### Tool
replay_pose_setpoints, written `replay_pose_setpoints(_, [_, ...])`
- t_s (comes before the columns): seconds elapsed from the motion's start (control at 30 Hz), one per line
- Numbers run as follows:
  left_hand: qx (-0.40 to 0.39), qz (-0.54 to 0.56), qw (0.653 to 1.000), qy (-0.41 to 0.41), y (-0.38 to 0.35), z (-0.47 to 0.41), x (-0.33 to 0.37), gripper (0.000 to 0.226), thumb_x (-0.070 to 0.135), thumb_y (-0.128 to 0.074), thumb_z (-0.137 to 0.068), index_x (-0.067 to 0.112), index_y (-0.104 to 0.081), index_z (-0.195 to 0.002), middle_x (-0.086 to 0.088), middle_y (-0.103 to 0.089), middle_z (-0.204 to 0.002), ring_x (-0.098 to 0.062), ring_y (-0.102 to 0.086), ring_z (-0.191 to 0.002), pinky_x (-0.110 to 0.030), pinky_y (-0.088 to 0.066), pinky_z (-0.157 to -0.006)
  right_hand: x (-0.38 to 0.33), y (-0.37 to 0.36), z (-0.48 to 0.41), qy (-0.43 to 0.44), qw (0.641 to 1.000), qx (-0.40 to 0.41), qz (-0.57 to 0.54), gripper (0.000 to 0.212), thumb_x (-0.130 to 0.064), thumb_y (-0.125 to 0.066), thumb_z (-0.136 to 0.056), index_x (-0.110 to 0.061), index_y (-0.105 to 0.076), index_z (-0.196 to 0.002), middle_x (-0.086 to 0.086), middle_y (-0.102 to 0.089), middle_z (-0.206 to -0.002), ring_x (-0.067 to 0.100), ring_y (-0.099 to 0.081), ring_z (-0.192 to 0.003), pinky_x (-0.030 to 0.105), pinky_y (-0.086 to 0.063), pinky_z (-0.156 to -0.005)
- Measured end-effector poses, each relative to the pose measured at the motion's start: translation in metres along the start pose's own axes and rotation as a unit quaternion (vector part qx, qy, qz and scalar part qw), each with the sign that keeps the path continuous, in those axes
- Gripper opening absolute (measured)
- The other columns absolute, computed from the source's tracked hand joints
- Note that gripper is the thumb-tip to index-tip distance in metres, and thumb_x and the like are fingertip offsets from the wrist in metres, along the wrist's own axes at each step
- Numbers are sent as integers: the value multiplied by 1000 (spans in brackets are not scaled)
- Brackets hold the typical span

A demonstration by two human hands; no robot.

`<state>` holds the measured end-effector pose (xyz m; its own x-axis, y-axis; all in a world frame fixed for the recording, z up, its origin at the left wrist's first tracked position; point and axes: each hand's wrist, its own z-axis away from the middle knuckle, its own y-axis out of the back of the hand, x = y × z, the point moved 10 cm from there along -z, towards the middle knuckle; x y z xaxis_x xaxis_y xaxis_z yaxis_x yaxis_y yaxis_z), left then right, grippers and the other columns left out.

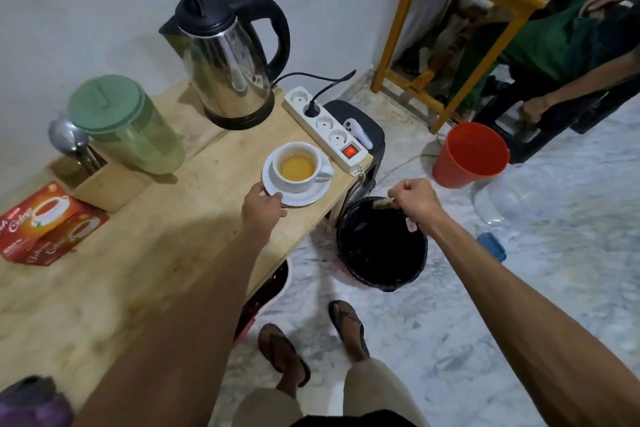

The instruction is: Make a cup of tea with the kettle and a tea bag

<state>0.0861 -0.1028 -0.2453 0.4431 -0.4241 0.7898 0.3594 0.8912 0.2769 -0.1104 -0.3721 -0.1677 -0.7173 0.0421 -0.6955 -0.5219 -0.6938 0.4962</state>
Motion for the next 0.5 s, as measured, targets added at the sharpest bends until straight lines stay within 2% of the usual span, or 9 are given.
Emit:
replay_pose_setpoints(0.07, [16, -3, 1000, -6, 2, 2, 2, 32, 13, -57, -91, 14, -56, -124, -13, -68, -101, -19, -65, -59, -22, -44, -46, 32, -9, -25, -22, 998, -10, 61, 13, -3, -58, -86, -5, -60, -74, 12, -58, -62, 8, -59, -42, 15, -35, -35])
replay_pose_setpoints(0.13, [24, 5, 999, -30, 3, 7, 6, 28, 12, -58, -91, 12, -59, -118, -9, -68, -88, -20, -64, -59, -29, -55, -58, 61, -19, -49, -46, 990, -25, 130, 17, -9, -61, -84, 3, -65, -72, 18, -66, -69, 22, -64, -59, 25, -45, -52])
replay_pose_setpoints(0.2, [35, 6, 998, -50, 3, 8, 7, 20, 11, -59, -91, 12, -60, -110, -7, -68, -87, -19, -64, -65, -34, -60, -67, 86, -30, -71, -61, 979, -45, 187, 19, -15, -61, -83, -1, -65, -71, 18, -66, -76, 32, -62, -70, 35, -46, -63])
replay_pose_setpoints(0.27, [47, 10, 998, -49, 3, 8, 2, 18, 11, -61, -91, 12, -61, -109, -10, -69, -96, -17, -64, -69, -31, -58, -65, 104, -41, -89, -65, 971, -59, 223, 19, -19, -62, -83, -6, -59, -70, 15, -62, -77, 31, -59, -72, 35, -45, -63])
replay_pose_setpoints(0.37, [60, 45, 996, -40, 4, 7, -5, 21, 13, -64, -90, 15, -61, -110, -11, -71, -97, -22, -65, -76, -44, -56, -76, 124, -55, -109, -65, 958, -76, 270, 21, -20, -62, -86, -3, -61, -73, 14, -62, -75, 33, -62, -70, 37, -52, -60])
replay_pose_setpoints(0.43, [68, 54, 995, -43, 3, 9, -6, 20, 12, -63, -91, 17, -60, -110, -9, -70, -95, -17, -65, -75, -37, -56, -70, 134, -63, -119, -61, 950, -88, 293, 22, -20, -64, -85, 1, -68, -78, 17, -67, -77, 37, -66, -73, 44, -60, -65])
replay_pose_setpoints(0.5, [76, 62, 994, -49, 2, 11, -5, 20, 10, -61, -92, 18, -59, -110, -5, -69, -91, -12, -63, -72, -28, -55, -63, 138, -69, -125, -51, 946, -99, 303, 24, -22, -64, -87, 2, -68, -83, 20, -69, -85, 39, -67, -79, 44, -60, -69])
